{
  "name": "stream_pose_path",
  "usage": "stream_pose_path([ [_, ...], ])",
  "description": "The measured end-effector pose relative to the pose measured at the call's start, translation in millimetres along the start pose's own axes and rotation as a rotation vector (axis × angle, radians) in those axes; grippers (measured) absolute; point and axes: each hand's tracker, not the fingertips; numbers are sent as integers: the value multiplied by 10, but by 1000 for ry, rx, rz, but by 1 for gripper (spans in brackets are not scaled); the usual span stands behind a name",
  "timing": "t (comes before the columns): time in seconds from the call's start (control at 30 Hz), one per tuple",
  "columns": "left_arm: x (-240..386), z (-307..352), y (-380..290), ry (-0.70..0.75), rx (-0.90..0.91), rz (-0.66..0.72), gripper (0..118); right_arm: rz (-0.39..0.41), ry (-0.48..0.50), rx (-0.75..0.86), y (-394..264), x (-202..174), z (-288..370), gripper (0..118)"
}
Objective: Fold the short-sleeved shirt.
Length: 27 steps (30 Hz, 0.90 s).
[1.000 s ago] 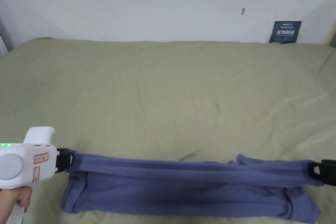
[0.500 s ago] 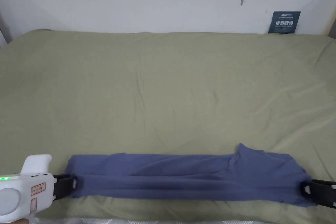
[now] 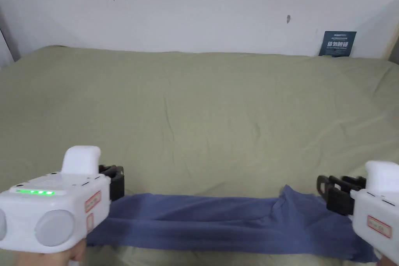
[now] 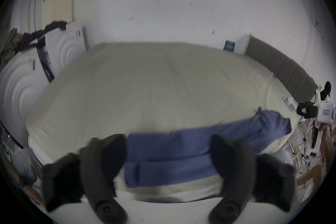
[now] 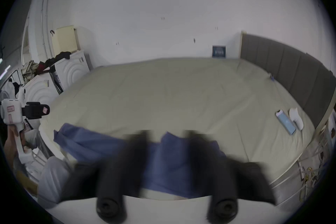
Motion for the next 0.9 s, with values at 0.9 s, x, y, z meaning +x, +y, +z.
stream_pose_path([
  [0.9, -1643, -278, -192, -246, -316, 390, 3, 76, -167, 160, -324, -1095, 206, 2],
])
